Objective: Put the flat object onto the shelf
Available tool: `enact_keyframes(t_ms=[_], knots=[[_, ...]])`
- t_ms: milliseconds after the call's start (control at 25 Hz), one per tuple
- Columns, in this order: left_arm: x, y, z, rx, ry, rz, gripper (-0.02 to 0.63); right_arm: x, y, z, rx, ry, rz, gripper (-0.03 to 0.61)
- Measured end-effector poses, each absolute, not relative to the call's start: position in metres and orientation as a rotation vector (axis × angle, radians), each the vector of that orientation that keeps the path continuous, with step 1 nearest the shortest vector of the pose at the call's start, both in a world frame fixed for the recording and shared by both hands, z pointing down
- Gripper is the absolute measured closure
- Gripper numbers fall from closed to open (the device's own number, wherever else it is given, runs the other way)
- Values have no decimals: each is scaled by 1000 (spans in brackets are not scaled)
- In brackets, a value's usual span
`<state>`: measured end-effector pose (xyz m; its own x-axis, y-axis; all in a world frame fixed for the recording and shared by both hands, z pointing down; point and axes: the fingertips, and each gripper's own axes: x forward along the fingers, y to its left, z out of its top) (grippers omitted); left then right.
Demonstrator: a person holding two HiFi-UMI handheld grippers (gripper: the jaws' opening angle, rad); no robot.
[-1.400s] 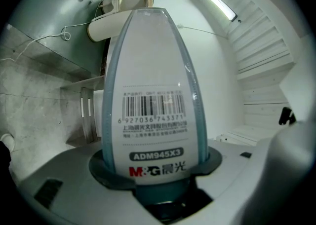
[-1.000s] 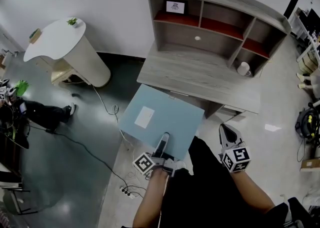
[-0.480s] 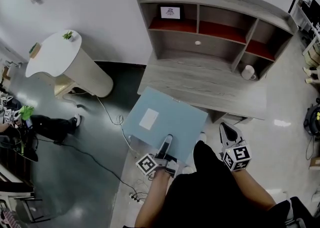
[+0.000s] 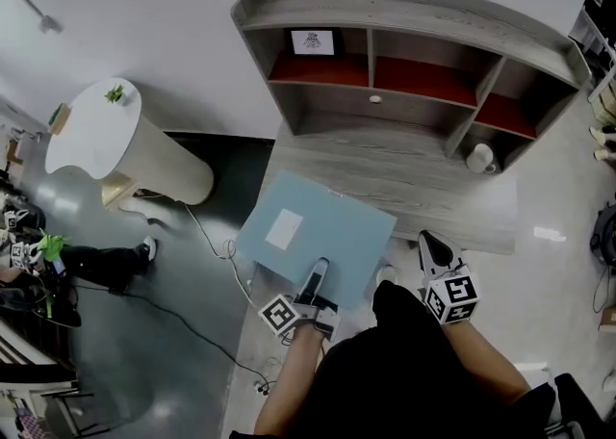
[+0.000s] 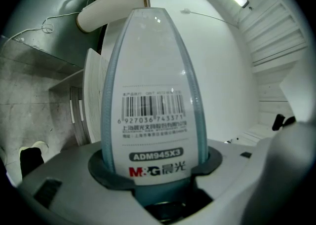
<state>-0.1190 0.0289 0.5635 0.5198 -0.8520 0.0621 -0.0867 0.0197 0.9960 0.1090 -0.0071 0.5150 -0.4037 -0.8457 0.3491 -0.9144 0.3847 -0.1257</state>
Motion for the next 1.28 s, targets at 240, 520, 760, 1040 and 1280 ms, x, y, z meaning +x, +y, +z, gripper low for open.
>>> enact_keyframes(t_ms=[240, 520, 760, 1040, 1280], knots=[[-98, -16, 563, 1417, -879, -706, 319, 130, -60, 505, 1579, -2447, 437, 580], [-70, -52, 582, 1371, -857, -672, 319, 151, -92, 519, 1596, -2434, 504, 580], [-64, -93, 595, 1382, -864, -638, 319, 162, -118, 522, 1573, -2434, 501, 580], [-61, -137, 616, 1360, -888, -673, 319, 164, -147, 529, 1546, -2440, 486, 580], [-68, -178, 636, 1292, -939, -719, 319, 153, -170, 541, 1563, -2403, 500, 580]])
